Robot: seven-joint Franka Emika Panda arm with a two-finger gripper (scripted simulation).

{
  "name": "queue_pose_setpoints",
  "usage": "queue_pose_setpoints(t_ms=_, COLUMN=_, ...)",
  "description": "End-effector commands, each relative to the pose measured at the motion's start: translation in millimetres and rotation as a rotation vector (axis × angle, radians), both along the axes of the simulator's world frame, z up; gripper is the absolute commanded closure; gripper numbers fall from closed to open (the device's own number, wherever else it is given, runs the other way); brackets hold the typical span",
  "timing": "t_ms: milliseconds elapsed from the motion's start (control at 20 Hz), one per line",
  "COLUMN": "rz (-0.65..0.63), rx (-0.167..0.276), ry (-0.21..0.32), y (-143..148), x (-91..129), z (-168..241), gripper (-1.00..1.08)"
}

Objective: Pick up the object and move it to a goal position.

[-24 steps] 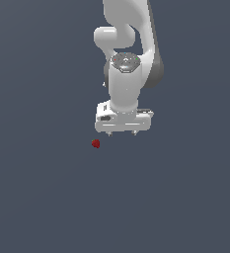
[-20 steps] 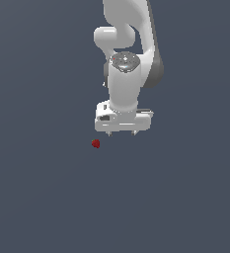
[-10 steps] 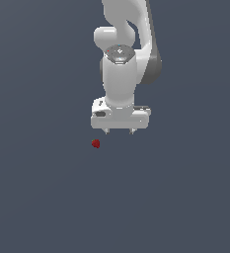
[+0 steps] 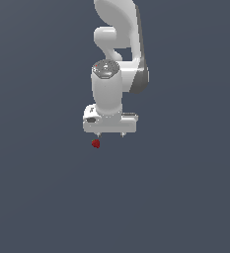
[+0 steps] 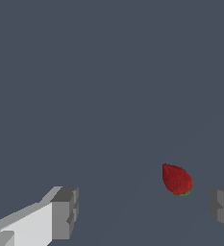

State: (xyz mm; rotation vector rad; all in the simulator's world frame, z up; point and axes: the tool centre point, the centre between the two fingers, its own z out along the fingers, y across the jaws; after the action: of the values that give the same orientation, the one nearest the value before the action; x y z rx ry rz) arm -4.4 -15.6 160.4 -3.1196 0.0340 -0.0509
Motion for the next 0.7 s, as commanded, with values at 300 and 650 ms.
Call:
queue_pose_setpoints(t_ms=300, rz=0.000, rx=-0.015, ry=0.023, y=-60.9, x=-29.9, z=-63.4, gripper=-0.92)
queue_pose_setpoints(t_ms=650, rz=0.000, rx=-0.021, ry=0.032, y=-83.0, x=-45.1, z=-86.5, gripper=-0.92)
